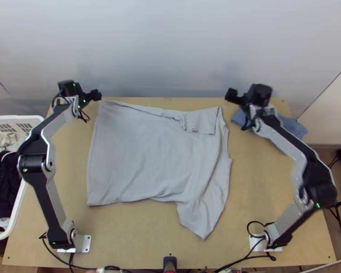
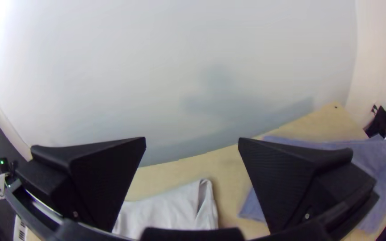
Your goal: Fold the t-shirt
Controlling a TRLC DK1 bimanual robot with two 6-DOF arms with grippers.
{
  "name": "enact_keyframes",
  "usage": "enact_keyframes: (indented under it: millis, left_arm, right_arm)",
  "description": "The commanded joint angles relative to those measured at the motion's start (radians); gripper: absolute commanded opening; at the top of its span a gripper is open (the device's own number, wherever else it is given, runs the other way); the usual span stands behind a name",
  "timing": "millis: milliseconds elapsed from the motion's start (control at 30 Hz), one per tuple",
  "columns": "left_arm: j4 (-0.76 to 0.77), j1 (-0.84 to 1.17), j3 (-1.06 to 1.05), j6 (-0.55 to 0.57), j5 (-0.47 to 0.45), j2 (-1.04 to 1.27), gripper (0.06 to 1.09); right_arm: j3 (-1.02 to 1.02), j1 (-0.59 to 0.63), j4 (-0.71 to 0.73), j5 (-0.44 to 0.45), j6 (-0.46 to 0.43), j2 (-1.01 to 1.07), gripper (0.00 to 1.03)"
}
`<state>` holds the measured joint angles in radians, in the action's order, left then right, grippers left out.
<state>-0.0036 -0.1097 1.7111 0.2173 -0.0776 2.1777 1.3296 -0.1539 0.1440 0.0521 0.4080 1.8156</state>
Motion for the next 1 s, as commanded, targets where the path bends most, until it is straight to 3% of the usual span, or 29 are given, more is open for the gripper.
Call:
enact_keyframes:
  millis: [0, 133, 433, 500, 633, 900, 967]
  left_arm:
    - [-0.233, -0.004, -0.007, 0.024, 0.002, -0.187, 1.05]
    - [-0.449, -0.012, -0.071, -0.026, -0.007, -0.323, 1.05]
    - [-0.720, -0.021, -0.347, -0.202, -0.079, -0.627, 1.05]
    - [-0.716, -0.021, -0.423, -0.230, -0.080, -0.682, 1.05]
    - [-0.736, -0.021, -0.502, -0.263, -0.079, -0.777, 1.05]
    - [-0.995, 0.010, -0.565, -0.397, -0.079, -0.898, 1.05]
    - [-1.009, 0.010, -0.596, -0.400, -0.079, -0.927, 1.05]
  right_arm:
    - [-0.009, 0.016, -0.416, 0.000, 0.226, -0.229, 0.99]
    - [-0.061, 0.014, -0.713, -0.074, 0.288, -0.352, 0.99]
    - [-0.285, -0.032, -0.959, -0.236, 0.288, -0.582, 0.90]
    - [-0.334, -0.045, -0.971, -0.242, 0.284, -0.604, 0.90]
    - [-0.408, -0.058, -0.992, -0.267, 0.287, -0.648, 0.78]
    - [-0.584, -0.154, -1.046, -0.279, 0.287, -0.703, 0.77]
    - [-0.615, -0.164, -1.044, -0.278, 0.282, -0.728, 0.58]
